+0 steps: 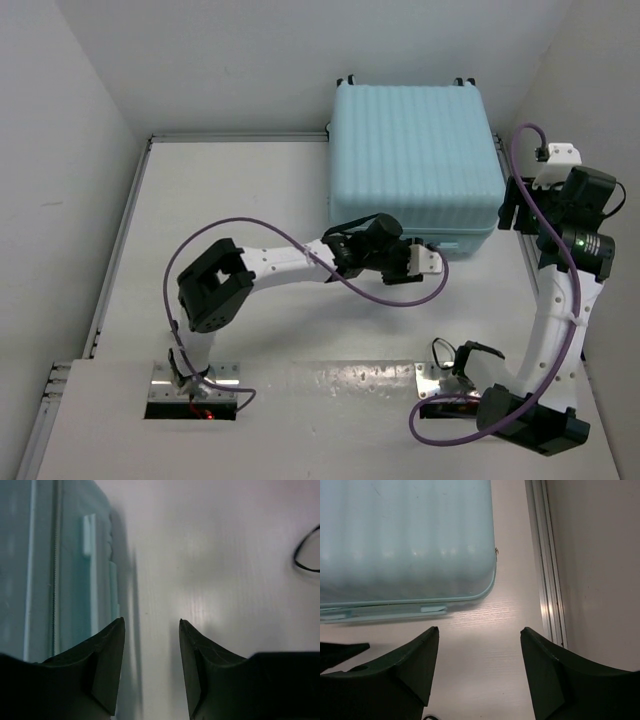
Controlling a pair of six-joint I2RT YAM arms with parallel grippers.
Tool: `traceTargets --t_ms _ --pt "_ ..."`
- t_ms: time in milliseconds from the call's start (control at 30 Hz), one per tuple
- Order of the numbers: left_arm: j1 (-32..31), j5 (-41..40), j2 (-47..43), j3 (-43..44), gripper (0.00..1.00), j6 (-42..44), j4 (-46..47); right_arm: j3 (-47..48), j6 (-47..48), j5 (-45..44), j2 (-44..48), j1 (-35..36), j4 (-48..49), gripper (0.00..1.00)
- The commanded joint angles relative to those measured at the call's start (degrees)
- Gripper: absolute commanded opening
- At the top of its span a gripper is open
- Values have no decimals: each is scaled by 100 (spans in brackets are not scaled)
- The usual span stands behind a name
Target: Pack the luggage
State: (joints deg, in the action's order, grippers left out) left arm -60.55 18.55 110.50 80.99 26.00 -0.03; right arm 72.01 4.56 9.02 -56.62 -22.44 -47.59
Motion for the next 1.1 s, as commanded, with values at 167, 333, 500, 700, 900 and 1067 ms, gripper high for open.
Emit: traceTargets --t_ms 167,333,500,700,900,1067 --pt "386 -360 867 795 50 -104 222 138 177 109 -60 -24 136 66" --pt "500 -825 1298 944 50 45 101 33 317 56 -51 -59 128 66" --pt "702 -1116 1229 735 55 46 205 41 327 144 -130 -138 145 66" --pt "704 -369 387 23 61 213 644 -20 291 188 -165 -130 197 66" --pt "580 -255 174 100 62 143 698 32 221 232 -218 -130 215 66" --pt "580 -255 121 215 63 142 750 50 230 232 -209 -130 207 66"
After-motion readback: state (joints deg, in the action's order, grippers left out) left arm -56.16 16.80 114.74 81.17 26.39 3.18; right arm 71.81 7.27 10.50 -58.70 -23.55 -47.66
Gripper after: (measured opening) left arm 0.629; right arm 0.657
